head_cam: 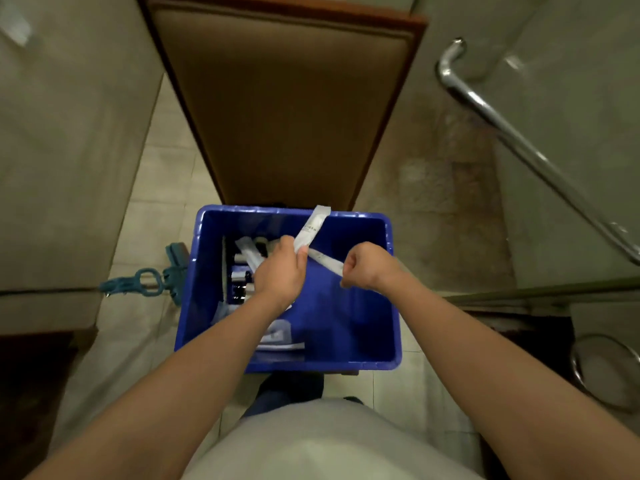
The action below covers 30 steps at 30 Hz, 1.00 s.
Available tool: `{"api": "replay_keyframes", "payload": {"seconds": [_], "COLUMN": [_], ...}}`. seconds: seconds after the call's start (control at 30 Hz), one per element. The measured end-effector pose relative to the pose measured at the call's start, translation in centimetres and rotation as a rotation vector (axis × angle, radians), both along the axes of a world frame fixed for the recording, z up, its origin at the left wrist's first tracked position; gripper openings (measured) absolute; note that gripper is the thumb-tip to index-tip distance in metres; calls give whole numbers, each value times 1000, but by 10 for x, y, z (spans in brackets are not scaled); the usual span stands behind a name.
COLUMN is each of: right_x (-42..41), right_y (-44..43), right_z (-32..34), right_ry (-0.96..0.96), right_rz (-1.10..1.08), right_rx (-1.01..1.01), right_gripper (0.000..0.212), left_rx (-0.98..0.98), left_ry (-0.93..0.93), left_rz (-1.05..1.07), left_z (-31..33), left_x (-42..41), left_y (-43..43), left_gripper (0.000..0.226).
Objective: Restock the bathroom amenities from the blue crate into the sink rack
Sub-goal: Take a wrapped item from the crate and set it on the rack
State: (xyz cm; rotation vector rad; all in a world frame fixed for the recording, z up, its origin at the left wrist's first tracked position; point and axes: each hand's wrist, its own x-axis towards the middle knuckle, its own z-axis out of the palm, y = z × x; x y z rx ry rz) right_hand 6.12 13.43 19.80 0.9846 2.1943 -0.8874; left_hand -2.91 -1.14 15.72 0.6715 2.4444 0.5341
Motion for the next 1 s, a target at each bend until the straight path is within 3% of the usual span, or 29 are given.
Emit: {"api": "replay_keyframes", "payload": {"seconds": [0.23,0.47,1.0], "right_x": [83,190,419], "right_y": [11,-13,-86], "right_z": [36,77,150], "right_ry": [49,108,233], "right_rz": [-115,-286,-625], "right_rx": [139,260,648], "right_gripper": [3,23,23], "left_rx": [103,200,427], "left_ry": [81,191,357], "left_rz": [-332,-607,-1134], "left_z": [27,74,173], "left_x": [42,115,315], "left_y": [30,43,76], "left_gripper": [27,24,23]}}
